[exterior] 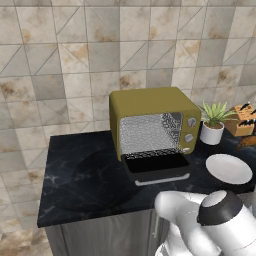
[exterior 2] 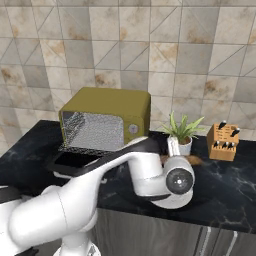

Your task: Pull the toaster oven rack outwards. Pick up the baguette from the plate and place it on the toaster oven rack. Close the toaster oven door fully and set the temperature to the lowest setting.

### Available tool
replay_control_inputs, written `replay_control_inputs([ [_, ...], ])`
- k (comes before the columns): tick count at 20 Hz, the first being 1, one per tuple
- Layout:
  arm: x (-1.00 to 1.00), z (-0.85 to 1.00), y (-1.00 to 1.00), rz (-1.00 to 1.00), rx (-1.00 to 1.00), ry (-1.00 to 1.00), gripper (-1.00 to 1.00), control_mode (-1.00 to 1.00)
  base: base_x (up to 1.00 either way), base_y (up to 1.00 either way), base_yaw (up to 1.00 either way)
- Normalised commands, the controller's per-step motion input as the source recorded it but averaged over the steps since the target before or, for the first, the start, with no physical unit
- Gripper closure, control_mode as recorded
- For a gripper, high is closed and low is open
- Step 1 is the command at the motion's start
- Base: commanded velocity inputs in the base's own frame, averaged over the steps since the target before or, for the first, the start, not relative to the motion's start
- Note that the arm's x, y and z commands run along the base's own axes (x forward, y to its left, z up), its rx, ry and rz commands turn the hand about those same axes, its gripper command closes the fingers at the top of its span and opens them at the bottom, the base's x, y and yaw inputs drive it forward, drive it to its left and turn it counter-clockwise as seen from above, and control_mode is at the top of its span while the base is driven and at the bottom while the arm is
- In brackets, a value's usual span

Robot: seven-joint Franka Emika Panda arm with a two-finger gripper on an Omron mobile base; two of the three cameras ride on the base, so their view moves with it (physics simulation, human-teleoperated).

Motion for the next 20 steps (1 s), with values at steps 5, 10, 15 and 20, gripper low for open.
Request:
replay_control_inputs([
  [5,-0.20,0.70,0.53,-0.21,0.00,0.34,1.00,-1.00,0.00,0.00,0.00],
  [10,-0.14,0.35,0.74,-0.29,0.00,0.38,1.00,-1.00,0.00,0.00,0.00],
  [15,-0.14,0.04,0.69,-0.33,0.00,0.35,1.00,-1.00,0.00,0.00,0.00],
  [20,-0.05,0.00,0.52,-0.17,0.01,0.11,1.00,-1.00,0.00,0.00,0.00],
])
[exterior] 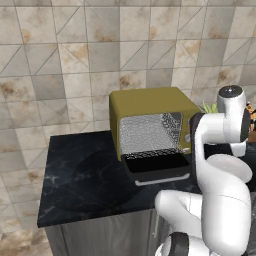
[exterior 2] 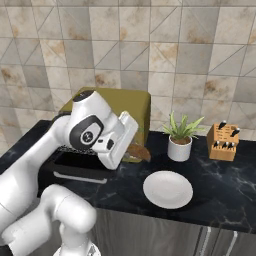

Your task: Pull the toaster oven rack outwards. Pick up the baguette from the plate and place it on the toaster oven rack. Close the toaster oven door fully and set the temperature to the lowest setting.

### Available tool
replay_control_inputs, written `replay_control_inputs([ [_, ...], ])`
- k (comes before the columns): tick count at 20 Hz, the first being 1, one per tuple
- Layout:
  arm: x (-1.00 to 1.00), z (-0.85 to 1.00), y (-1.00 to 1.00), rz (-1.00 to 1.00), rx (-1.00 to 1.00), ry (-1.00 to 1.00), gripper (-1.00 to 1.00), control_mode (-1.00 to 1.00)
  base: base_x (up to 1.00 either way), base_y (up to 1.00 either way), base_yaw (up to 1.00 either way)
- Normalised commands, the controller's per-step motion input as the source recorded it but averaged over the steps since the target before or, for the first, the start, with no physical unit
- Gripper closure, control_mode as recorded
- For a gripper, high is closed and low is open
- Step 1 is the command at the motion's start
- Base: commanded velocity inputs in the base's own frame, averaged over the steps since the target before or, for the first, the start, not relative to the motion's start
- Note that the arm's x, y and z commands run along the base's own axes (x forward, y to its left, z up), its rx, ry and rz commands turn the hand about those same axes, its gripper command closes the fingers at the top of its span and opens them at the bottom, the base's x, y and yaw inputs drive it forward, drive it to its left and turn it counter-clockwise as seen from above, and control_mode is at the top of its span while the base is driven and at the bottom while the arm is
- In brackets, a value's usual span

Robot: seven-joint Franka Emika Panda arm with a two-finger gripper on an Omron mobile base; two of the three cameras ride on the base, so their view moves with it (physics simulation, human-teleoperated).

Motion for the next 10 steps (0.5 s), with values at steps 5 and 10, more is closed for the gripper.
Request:
replay_control_inputs([
  [5,0.00,0.00,0.40,0.01,0.01,-0.02,1.00,-1.00,0.00,0.00,0.00],
  [10,0.00,0.00,0.42,0.18,0.02,-0.20,1.00,-1.00,0.00,0.00,0.00],
])
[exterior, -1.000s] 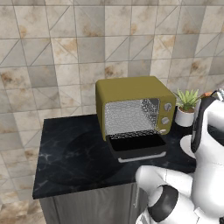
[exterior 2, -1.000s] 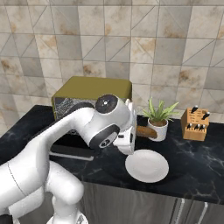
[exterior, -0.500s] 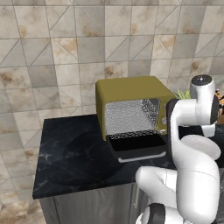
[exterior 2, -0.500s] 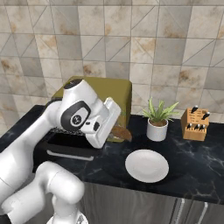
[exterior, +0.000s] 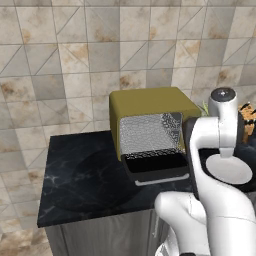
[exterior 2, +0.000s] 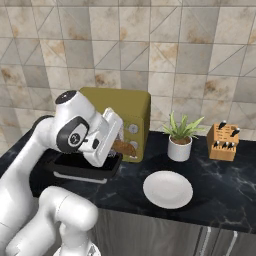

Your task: Pull the toaster oven rack outwards. Pick up the baguette from the plate and place it on the toaster oven rack. Close the toaster oven door fully and set the temperature to the lowest setting.

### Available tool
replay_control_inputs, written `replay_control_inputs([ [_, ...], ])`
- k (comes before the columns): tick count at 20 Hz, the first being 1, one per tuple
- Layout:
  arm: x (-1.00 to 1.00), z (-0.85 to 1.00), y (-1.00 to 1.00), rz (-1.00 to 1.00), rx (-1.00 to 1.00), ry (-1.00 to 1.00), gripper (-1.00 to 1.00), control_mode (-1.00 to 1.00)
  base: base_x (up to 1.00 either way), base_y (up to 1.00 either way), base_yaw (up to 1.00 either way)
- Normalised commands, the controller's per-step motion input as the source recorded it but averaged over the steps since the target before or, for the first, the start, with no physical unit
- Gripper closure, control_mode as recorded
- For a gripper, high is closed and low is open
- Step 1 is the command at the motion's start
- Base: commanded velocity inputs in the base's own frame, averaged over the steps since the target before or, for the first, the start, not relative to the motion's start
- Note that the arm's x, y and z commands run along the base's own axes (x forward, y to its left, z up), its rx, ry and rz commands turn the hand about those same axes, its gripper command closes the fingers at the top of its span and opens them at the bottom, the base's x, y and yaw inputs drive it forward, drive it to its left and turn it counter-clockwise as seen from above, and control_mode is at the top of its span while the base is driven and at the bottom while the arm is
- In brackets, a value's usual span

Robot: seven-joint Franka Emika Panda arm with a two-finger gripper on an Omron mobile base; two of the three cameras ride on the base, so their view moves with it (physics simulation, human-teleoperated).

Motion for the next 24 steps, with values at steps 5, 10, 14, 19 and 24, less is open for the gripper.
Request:
replay_control_inputs([
  [5,0.00,0.00,0.46,0.23,0.01,-0.27,1.00,-1.00,0.00,0.00,0.00],
  [10,0.03,0.00,0.49,0.20,0.00,-0.13,1.00,-1.00,0.00,0.00,0.00],
  [14,0.13,0.00,0.51,0.17,0.00,-0.02,1.00,-1.00,0.00,0.00,0.00],
  [19,0.21,0.00,0.45,0.13,0.00,-0.09,1.00,-1.00,0.00,0.00,0.00],
  [24,0.22,0.00,0.33,0.05,0.02,-0.11,1.00,-1.00,0.00,0.00,0.00],
])
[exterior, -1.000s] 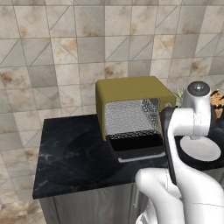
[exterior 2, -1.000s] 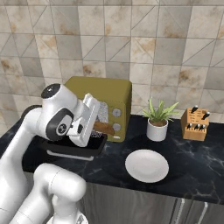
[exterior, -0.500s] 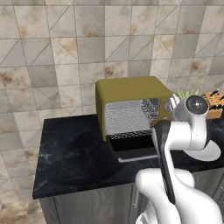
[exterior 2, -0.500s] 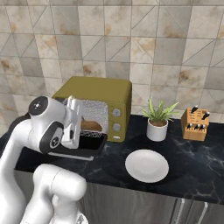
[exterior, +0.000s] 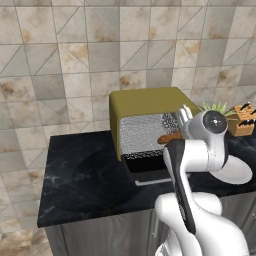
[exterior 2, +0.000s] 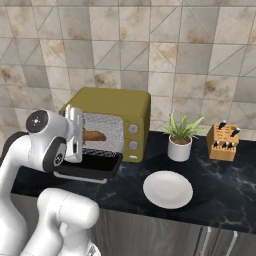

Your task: Pull the toaster oven rack outwards. Pick up the baguette from the plate and place it on the toaster oven rack. Close the toaster oven door fully and set the temperature to the lowest setting.

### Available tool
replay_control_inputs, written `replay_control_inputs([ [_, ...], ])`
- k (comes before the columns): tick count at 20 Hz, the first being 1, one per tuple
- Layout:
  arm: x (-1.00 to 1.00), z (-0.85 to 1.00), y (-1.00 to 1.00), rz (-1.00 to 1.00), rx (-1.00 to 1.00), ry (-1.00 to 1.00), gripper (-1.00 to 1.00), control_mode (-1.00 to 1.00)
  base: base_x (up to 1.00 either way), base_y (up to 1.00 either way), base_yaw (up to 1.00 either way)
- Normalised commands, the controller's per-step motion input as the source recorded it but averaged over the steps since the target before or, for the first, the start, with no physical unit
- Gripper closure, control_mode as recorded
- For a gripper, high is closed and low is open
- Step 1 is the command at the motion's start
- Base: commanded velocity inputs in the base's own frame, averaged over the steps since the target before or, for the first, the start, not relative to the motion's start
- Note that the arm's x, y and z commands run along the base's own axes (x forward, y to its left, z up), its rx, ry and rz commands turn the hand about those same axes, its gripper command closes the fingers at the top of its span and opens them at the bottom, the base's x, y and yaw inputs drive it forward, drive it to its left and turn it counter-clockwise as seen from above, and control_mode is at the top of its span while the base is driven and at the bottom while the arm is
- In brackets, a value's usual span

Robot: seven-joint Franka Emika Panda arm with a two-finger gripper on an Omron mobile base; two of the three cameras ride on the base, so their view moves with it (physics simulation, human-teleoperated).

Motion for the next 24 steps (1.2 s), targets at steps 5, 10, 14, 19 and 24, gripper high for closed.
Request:
replay_control_inputs([
  [5,0.19,0.00,0.32,0.00,0.05,-0.09,1.00,-1.00,0.00,0.00,0.00],
  [10,0.19,0.00,0.20,0.05,0.09,-0.01,1.00,-1.00,0.00,0.00,0.00],
  [14,0.18,-0.04,0.08,0.06,0.06,0.00,1.00,-1.00,0.00,0.00,0.00],
  [19,0.20,-0.07,0.03,0.02,0.01,0.00,1.00,-1.00,0.00,0.00,0.00],
  [24,0.09,-0.12,0.00,0.00,0.00,0.00,1.00,-1.00,0.00,0.00,0.00],
])
